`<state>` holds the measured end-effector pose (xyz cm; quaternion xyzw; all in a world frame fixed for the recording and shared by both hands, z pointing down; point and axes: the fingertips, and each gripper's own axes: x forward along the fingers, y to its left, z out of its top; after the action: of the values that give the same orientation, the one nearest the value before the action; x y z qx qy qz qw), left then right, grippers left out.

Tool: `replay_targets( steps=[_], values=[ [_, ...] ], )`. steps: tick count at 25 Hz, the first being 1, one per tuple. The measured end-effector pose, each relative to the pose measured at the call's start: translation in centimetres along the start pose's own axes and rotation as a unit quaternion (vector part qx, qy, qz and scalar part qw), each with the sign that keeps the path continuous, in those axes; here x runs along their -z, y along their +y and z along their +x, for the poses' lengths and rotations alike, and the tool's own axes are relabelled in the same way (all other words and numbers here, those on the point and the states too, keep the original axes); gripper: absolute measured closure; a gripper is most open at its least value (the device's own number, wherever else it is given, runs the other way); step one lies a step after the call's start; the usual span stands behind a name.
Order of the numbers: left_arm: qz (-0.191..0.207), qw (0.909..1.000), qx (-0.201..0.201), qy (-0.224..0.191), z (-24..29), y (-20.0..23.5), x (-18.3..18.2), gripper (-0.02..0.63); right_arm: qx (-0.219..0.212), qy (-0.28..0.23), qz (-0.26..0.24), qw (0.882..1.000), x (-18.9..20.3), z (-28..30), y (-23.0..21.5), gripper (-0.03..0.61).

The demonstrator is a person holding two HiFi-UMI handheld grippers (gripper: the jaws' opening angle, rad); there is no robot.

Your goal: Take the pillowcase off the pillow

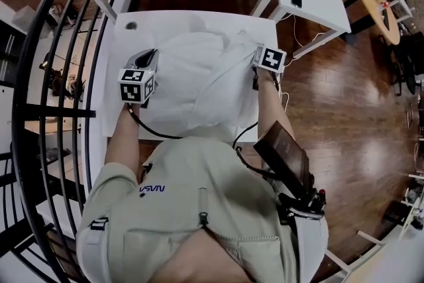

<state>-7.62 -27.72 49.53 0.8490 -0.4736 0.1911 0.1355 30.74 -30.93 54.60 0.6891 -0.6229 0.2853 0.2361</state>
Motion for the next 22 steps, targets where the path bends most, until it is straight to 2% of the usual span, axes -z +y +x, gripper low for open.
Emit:
replay_targets(
  steps=[2,5,7,8,11,15,22],
  values=[
    [0.0,0.9999,-0.001,0.013,1.4,0.2,1.0,0.592,-0.006,0.006,-0.008,1.0,0.8,0.7,0.3,0.566],
    [0.032,0.9994,0.001,0.013,2.7,-0.3,0.7,0.578,-0.033,-0.017,-0.017,0.999,0.2,0.8,0.7,0.545],
    [0.06,0.9982,-0.004,-0.007,2.4,-0.8,-0.6,0.54,-0.064,-0.05,-0.016,0.997,-1.1,-0.2,1.5,0.446],
    [0.072,0.9973,-0.007,-0.018,2.2,-1.0,-1.4,0.54,-0.073,-0.063,-0.016,0.995,-1.8,-0.9,1.7,0.433],
    [0.087,0.9954,0.0,-0.039,1.1,-2.2,-3.1,0.497,-0.08,-0.099,-0.011,0.992,-3.4,-3.1,2.3,0.426],
    [0.105,0.9932,0.027,-0.044,-0.9,-5.1,-3.0,0.465,-0.087,-0.135,-0.014,0.987,-3.7,-5.9,3.9,0.426],
    [0.1,0.9917,0.064,-0.05,-3.9,-9.4,-0.8,0.449,-0.074,-0.156,-0.022,0.985,0.6,-10.7,6.3,0.426]
  ],
)
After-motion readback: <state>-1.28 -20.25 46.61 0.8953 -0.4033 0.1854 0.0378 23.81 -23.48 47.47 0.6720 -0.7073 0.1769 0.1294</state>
